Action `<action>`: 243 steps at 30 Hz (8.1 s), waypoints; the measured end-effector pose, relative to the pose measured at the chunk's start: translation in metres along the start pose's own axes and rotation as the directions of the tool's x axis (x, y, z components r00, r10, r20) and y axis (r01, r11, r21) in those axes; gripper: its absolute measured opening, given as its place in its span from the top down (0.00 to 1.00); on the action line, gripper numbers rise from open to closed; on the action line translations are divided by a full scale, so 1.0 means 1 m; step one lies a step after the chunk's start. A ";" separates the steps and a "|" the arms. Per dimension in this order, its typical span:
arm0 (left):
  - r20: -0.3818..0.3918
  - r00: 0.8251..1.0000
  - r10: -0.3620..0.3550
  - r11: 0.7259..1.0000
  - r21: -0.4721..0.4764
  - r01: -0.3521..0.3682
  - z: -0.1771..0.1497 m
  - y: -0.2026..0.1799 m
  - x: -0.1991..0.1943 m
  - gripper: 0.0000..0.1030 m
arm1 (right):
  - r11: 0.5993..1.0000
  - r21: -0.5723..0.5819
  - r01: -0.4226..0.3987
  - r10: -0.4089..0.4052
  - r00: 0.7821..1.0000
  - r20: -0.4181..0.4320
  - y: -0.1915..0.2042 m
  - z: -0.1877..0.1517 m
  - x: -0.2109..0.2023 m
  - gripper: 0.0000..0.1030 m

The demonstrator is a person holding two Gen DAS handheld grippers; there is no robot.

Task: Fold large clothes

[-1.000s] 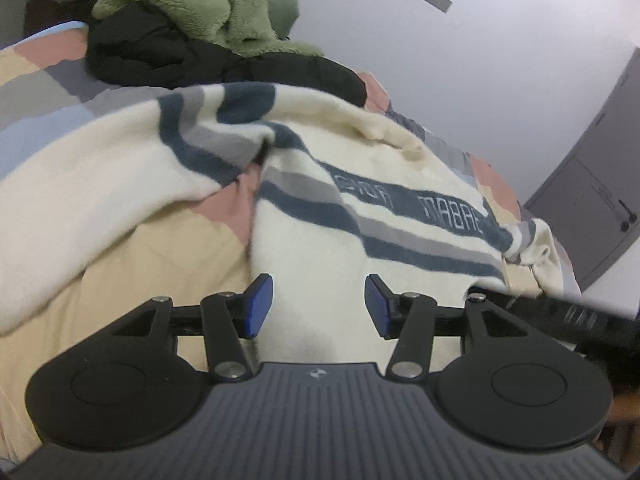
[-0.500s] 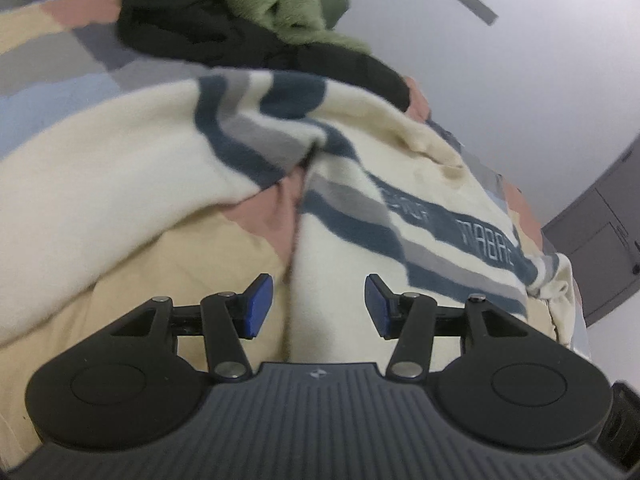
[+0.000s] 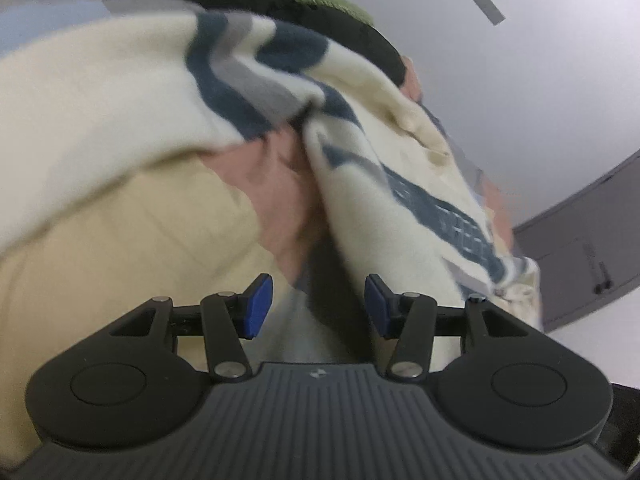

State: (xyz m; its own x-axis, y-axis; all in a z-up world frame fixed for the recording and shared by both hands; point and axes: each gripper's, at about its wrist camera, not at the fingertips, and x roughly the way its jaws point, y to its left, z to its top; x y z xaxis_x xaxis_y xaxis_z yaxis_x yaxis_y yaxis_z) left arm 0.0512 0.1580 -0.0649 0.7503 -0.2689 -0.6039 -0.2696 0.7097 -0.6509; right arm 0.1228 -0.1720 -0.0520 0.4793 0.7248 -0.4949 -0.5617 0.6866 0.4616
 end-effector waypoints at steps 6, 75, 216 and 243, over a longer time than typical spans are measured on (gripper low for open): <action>-0.107 0.986 -0.131 0.991 0.023 0.134 -0.020 -0.018 0.028 0.45 | 0.952 0.297 0.074 -0.078 0.997 0.001 -0.066 0.004 0.002 0.87; 0.076 0.997 -0.030 0.974 -0.223 0.046 0.095 0.035 0.092 0.92 | 0.806 0.583 -0.098 0.007 0.987 0.158 -0.152 0.032 0.035 0.36; 0.024 0.981 0.193 0.889 0.418 -0.185 -0.017 -0.093 0.119 0.53 | 0.456 0.868 0.197 -0.713 0.665 0.224 -0.420 0.031 -0.111 0.38; 0.096 0.978 0.187 0.889 0.408 -0.210 -0.012 -0.097 0.118 0.53 | 0.343 0.838 0.423 -0.887 0.440 0.141 -0.477 0.006 -0.247 0.89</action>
State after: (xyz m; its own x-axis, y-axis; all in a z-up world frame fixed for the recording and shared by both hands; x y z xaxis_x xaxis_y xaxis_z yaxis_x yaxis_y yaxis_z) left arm 0.1585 0.0490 -0.0785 0.7408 -0.0680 -0.6682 -0.1507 0.9527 -0.2640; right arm 0.2767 -0.6780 -0.1460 0.8042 -0.2821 -0.5231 0.5754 0.5900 0.5664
